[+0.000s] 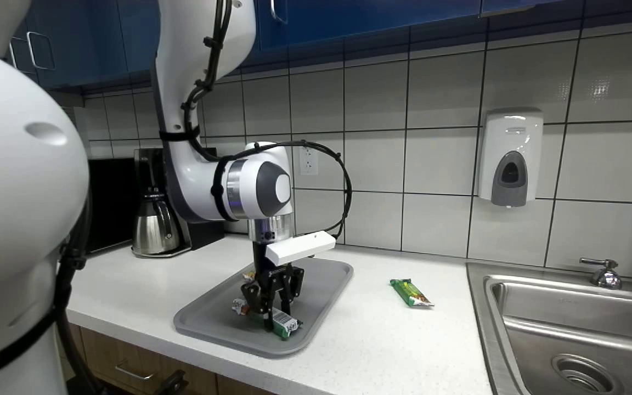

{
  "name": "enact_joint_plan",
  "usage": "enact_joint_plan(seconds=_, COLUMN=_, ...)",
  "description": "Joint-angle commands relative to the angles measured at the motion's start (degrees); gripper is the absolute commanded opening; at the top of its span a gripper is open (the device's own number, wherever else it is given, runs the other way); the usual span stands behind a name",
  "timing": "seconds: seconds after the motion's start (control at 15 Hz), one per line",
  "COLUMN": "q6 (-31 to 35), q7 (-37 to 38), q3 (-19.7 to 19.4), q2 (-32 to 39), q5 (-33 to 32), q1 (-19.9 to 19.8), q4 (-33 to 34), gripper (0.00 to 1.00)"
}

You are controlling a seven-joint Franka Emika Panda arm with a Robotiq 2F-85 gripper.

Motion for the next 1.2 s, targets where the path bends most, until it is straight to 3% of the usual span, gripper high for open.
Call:
enact_joint_plan(seconds=0.0, q6=0.78, q7=-1.44, q3=0.70, q2=-0.56, q5=-0.51, q1=-1.32, q4=0.13, gripper=0.16)
enact_joint_plan(seconds=0.67, q6=-3.84, q7=-1.45, q3=0.86, q2=-5.31, q5=2.74, q1=-2.61, q4=2.24, gripper=0.15)
enact_joint_plan(seconds=1.13, q6=-8.38, q7=0.96, q3=-1.42, q2=-7.99, q5=3.89, q1=-2.20, q4=5.05, gripper=0.15)
